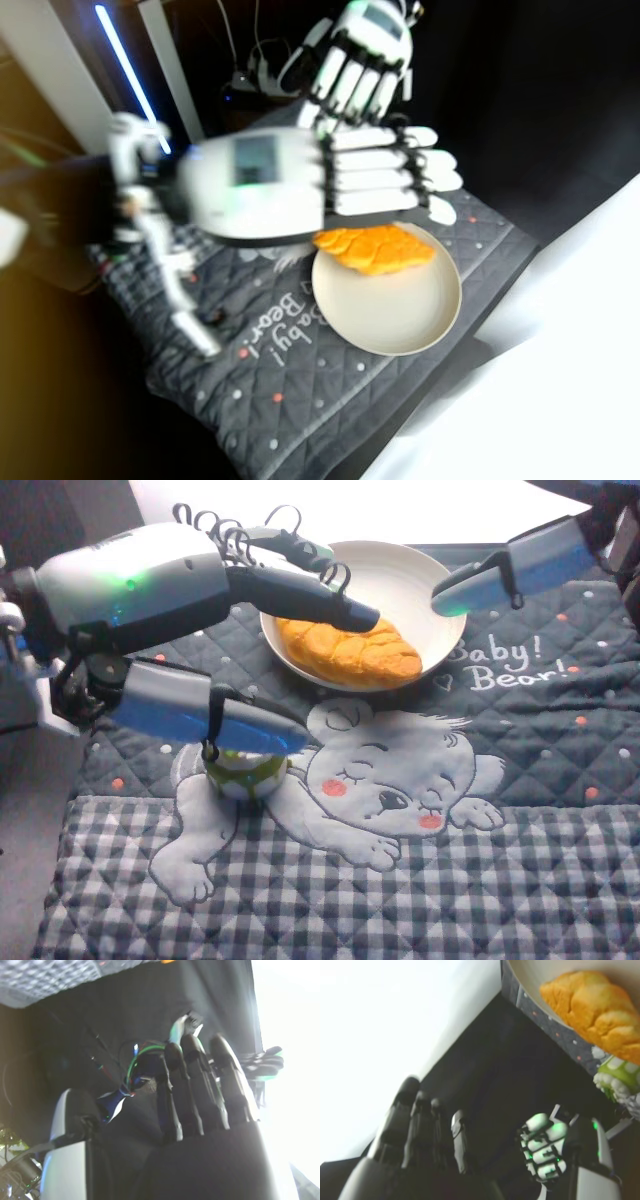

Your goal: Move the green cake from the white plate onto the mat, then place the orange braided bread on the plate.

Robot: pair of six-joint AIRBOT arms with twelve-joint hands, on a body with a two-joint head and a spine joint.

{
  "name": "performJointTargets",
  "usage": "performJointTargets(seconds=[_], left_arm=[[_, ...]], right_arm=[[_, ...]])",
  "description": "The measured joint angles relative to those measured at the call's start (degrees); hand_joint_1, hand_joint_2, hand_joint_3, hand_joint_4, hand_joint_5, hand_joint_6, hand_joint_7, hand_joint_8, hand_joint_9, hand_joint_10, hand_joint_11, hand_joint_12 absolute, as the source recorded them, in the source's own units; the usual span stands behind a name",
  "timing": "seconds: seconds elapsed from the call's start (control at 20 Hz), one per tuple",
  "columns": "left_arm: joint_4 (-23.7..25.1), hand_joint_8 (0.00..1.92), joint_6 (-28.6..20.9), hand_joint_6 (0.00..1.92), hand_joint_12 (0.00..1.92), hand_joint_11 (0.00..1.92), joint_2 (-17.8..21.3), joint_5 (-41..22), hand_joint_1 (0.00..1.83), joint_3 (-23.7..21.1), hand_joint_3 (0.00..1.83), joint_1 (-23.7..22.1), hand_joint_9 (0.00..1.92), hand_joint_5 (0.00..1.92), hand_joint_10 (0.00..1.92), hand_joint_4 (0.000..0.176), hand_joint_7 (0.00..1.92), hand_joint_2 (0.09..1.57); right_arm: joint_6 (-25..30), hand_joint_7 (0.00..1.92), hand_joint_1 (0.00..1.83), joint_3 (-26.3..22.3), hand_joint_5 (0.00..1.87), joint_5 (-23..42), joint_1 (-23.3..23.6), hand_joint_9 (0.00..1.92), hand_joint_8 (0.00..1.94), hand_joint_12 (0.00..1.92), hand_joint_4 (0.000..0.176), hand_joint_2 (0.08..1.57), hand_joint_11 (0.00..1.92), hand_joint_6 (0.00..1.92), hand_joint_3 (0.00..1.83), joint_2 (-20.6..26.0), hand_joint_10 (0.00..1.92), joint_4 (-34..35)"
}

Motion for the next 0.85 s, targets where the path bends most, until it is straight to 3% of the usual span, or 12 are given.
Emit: performJointTargets(seconds=[0.05,0.15,0.2,0.25,0.3,0.35,0.45,0.5,0.55,0.7,0.75,0.85], left_arm=[[-1.2,0.00,1.0,0.00,0.07,0.33,1.1,-0.8,0.77,-0.6,0.02,0.0,0.44,0.60,0.00,0.000,0.44,1.17],[-2.1,0.00,2.3,0.00,0.06,0.31,2.6,-0.9,0.75,-0.8,0.00,0.0,0.40,0.50,0.00,0.000,0.39,1.14],[-3.1,0.01,2.5,0.00,0.09,0.35,3.2,-0.5,0.82,-0.8,0.00,0.1,0.53,0.55,0.02,0.000,0.57,1.09],[-4.5,0.01,2.6,0.00,0.33,0.38,3.7,-0.6,0.88,-0.8,0.00,0.7,0.60,0.45,0.01,0.013,0.59,1.03],[-5.0,0.01,3.0,0.00,0.33,0.38,4.1,-0.6,0.88,-0.8,0.00,1.2,0.60,0.45,0.01,0.013,0.59,1.03],[-5.9,0.00,3.7,0.00,0.53,0.42,4.7,-0.5,0.83,-1.4,0.00,1.9,0.67,0.47,0.00,0.012,0.65,1.02],[-6.8,0.00,5.1,0.00,0.37,0.37,5.6,-1.4,0.83,-2.1,0.00,2.6,0.54,0.40,0.00,0.000,0.54,1.01],[-7.6,0.00,5.7,0.00,0.17,0.35,6.2,-2.1,0.66,-2.3,0.00,2.8,0.43,0.41,0.00,0.061,0.46,1.03],[-9.6,0.00,6.8,0.00,0.07,0.33,7.4,-2.7,0.72,-2.8,0.00,2.8,0.39,0.47,0.01,0.042,0.40,0.96],[-15.4,0.00,11.6,0.00,0.07,0.40,9.1,-6.2,0.72,-3.9,0.00,4.9,0.43,0.44,0.01,0.039,0.42,0.99],[-17.0,0.01,13.2,0.01,0.06,0.45,9.4,-7.5,0.66,-4.5,0.00,6.1,0.48,0.51,0.01,0.045,0.50,1.05],[-17.6,0.00,13.5,0.01,0.02,0.41,9.9,-9.7,0.73,-5.0,0.00,8.0,0.46,0.62,0.00,0.067,0.48,1.06]], right_arm=[[-0.2,0.14,0.49,-1.3,0.27,0.4,0.0,0.06,0.00,0.23,0.103,0.83,0.00,0.01,0.00,1.3,0.00,-0.4],[-0.9,0.07,0.47,-2.8,0.18,0.8,0.0,0.01,0.00,0.10,0.121,0.82,0.00,0.00,0.00,2.9,0.00,-0.7],[-1.6,0.04,0.37,-3.7,0.04,1.0,0.0,0.03,0.00,0.05,0.166,0.82,0.04,0.00,0.00,3.8,0.01,-0.8],[-2.4,0.03,0.39,-4.6,0.04,1.1,0.0,0.02,0.00,0.21,0.174,0.81,0.01,0.00,0.00,4.7,0.00,-1.0],[-2.5,0.03,0.39,-5.3,0.04,1.2,0.0,0.02,0.00,0.21,0.174,0.81,0.01,0.00,0.00,5.2,0.00,-1.8],[-2.5,0.07,0.34,-6.2,0.00,1.5,0.0,0.10,0.00,0.48,0.136,0.87,0.00,0.00,0.00,5.9,0.00,-2.8],[-2.5,0.05,0.33,-7.8,0.00,1.7,0.0,0.07,0.01,0.32,0.135,0.88,0.00,0.00,0.00,7.1,0.01,-3.5],[-2.5,0.09,0.42,-8.4,0.00,2.5,0.0,0.12,0.01,0.35,0.137,0.86,0.00,0.00,0.00,7.8,0.02,-3.6],[-2.5,0.12,0.49,-9.7,0.01,3.3,0.0,0.15,0.01,0.39,0.135,0.84,0.00,0.00,0.00,9.4,0.01,-3.5],[-3.5,0.21,0.58,-12.2,0.15,4.3,0.0,0.18,0.00,0.24,0.116,0.82,0.00,0.02,0.00,11.9,0.00,-3.4],[-4.3,0.22,0.58,-13.1,0.25,5.0,0.0,0.17,0.00,0.05,0.123,0.82,0.00,0.04,0.00,12.4,0.00,-3.4],[-5.1,0.27,0.45,-14.9,0.27,6.4,0.0,0.17,0.00,0.00,0.098,0.86,0.00,0.01,0.01,13.2,0.00,-3.5]])
